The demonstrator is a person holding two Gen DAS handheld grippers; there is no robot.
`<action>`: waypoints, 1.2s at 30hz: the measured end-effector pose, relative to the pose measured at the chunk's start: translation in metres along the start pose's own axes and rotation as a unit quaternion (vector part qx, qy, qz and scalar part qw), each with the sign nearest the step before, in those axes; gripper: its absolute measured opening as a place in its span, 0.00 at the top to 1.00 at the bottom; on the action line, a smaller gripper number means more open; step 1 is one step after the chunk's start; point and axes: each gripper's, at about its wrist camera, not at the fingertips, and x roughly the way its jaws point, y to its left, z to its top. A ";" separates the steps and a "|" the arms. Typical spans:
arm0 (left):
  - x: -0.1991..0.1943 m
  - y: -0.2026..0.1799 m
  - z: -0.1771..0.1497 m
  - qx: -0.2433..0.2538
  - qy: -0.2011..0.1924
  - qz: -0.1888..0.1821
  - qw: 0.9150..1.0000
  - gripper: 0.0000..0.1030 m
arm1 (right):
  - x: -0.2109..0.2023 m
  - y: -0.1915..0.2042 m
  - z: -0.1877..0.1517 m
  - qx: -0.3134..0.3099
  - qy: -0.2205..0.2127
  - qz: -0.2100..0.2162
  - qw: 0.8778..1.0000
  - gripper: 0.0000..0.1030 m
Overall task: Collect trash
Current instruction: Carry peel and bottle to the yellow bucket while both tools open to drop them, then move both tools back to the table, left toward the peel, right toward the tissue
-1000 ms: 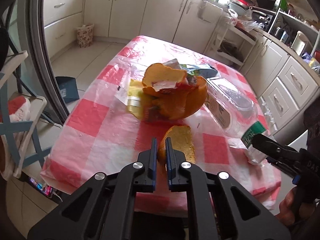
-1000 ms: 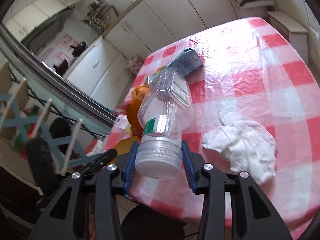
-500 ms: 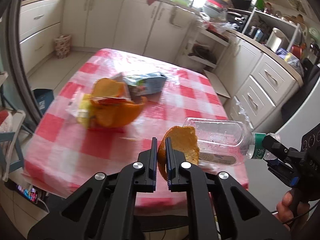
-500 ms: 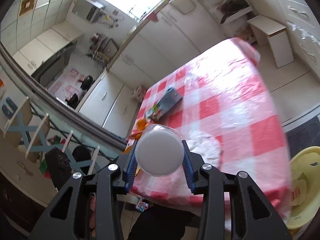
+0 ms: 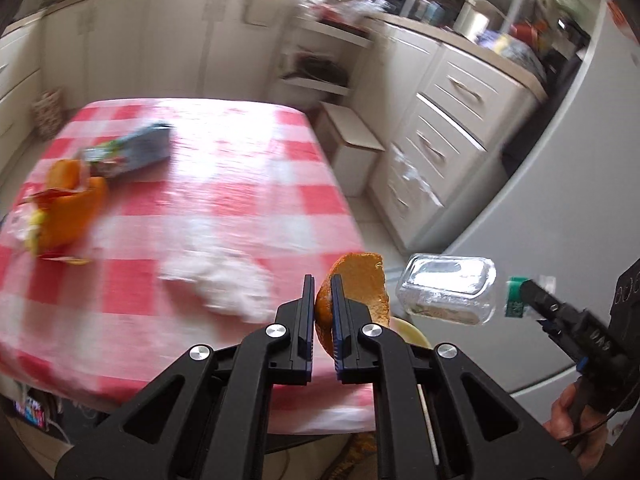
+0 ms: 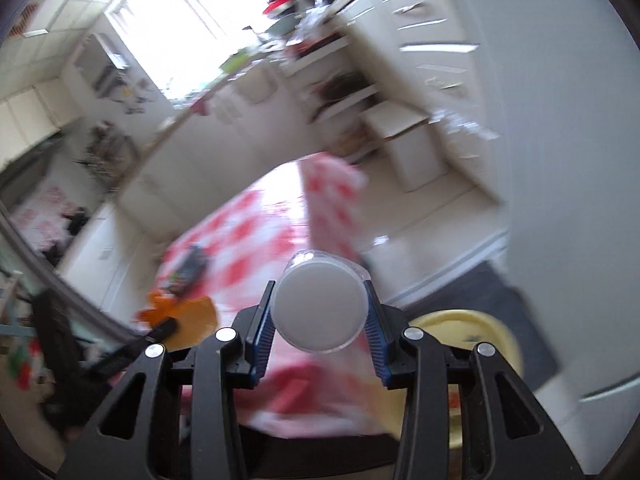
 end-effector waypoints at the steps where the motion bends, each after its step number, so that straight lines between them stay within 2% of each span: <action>1: 0.003 -0.010 -0.002 0.007 0.004 -0.005 1.000 0.93 | 0.000 -0.009 -0.003 -0.002 0.001 -0.019 1.000 0.60; 5: 0.026 -0.048 -0.011 0.036 0.025 -0.021 0.999 0.93 | 0.009 -0.029 -0.011 -0.007 0.014 -0.067 0.998 0.60; 10: 0.066 -0.089 -0.026 0.075 0.064 -0.027 0.995 0.93 | 0.026 -0.055 -0.016 0.017 0.056 -0.096 0.994 0.60; 15: 0.096 -0.110 -0.035 0.093 0.096 -0.019 0.991 0.91 | 0.016 -0.064 -0.007 0.046 0.031 -0.092 0.994 0.55; 21: 0.085 -0.117 -0.038 0.111 0.079 -0.009 0.991 0.81 | 0.016 -0.046 -0.003 0.038 0.020 -0.066 0.997 0.50; 36: 0.047 -0.094 -0.038 0.108 0.056 0.006 0.993 0.71 | 0.019 -0.020 -0.005 0.010 0.020 -0.049 0.999 0.44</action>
